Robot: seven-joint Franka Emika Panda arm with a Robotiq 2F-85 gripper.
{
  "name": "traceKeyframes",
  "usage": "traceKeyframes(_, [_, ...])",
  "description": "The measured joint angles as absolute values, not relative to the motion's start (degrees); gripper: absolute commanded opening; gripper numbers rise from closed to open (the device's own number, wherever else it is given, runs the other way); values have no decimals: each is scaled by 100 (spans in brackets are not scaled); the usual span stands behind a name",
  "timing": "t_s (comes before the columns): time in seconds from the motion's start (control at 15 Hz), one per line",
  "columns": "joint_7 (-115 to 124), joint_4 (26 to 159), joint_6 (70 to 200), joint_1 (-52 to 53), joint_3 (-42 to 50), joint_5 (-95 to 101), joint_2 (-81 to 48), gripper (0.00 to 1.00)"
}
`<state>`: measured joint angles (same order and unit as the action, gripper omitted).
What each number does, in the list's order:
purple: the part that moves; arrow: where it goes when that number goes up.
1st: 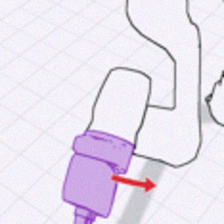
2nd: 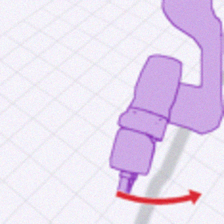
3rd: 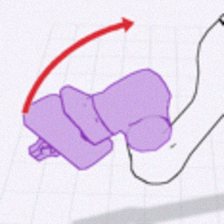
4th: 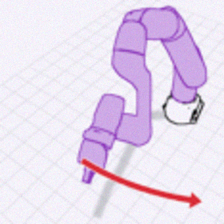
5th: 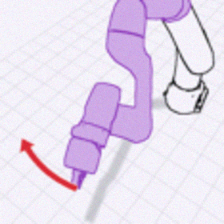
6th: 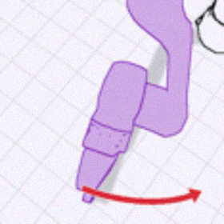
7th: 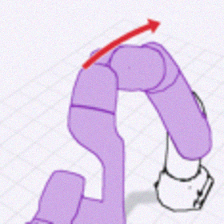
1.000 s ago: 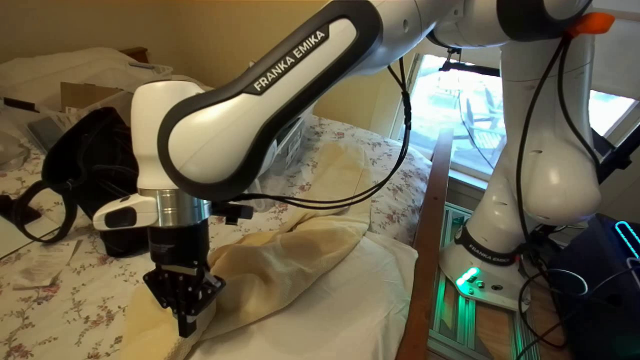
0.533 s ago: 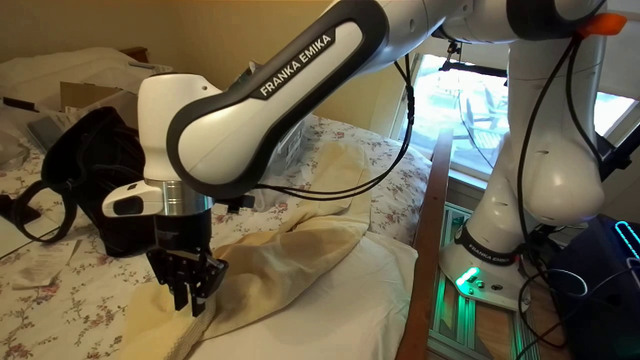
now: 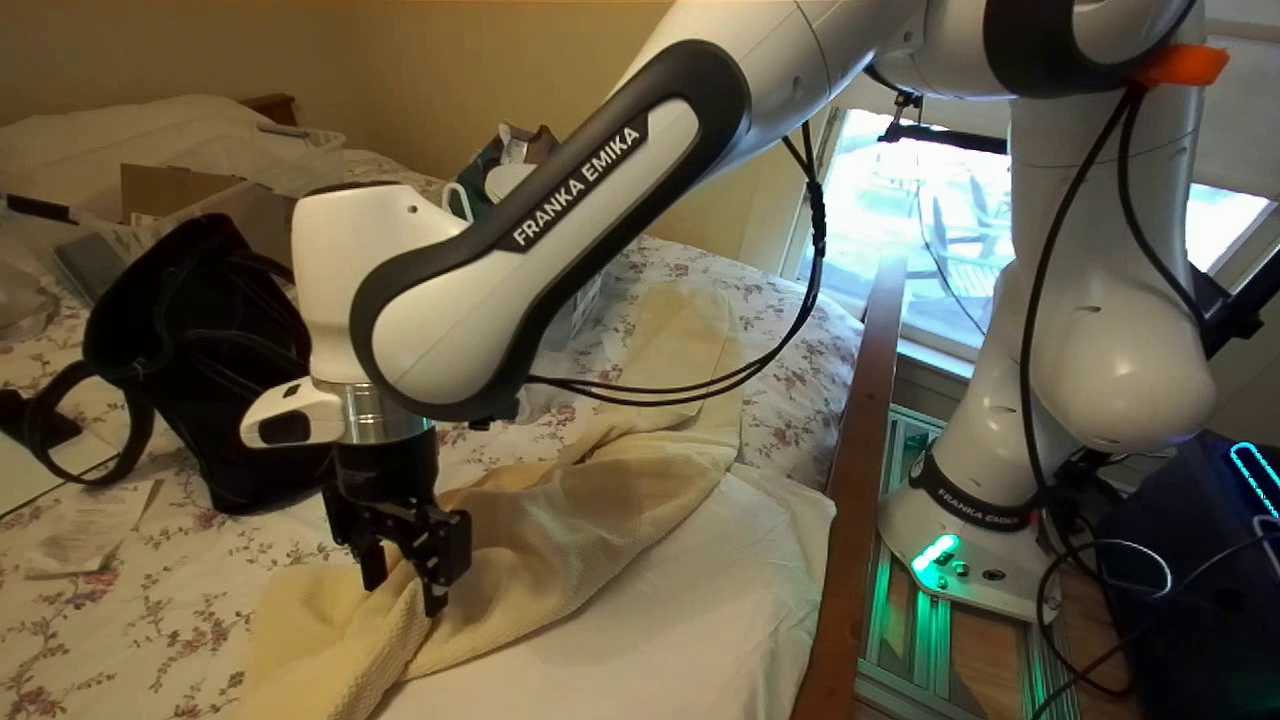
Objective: Unfold the towel.
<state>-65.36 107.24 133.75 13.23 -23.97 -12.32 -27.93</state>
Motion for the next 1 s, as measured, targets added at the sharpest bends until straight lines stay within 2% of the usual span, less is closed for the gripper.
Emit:
traceKeyframes(0.4, [-6472,10717,13375,1343,-2372,-1177,-2955,3])
traceKeyframes(0.47, [-6471,10716,13375,1346,-2372,-1171,-2965,0])
traceKeyframes(1.0, [-6554,10702,13370,1346,-2578,-1278,-2923,1])
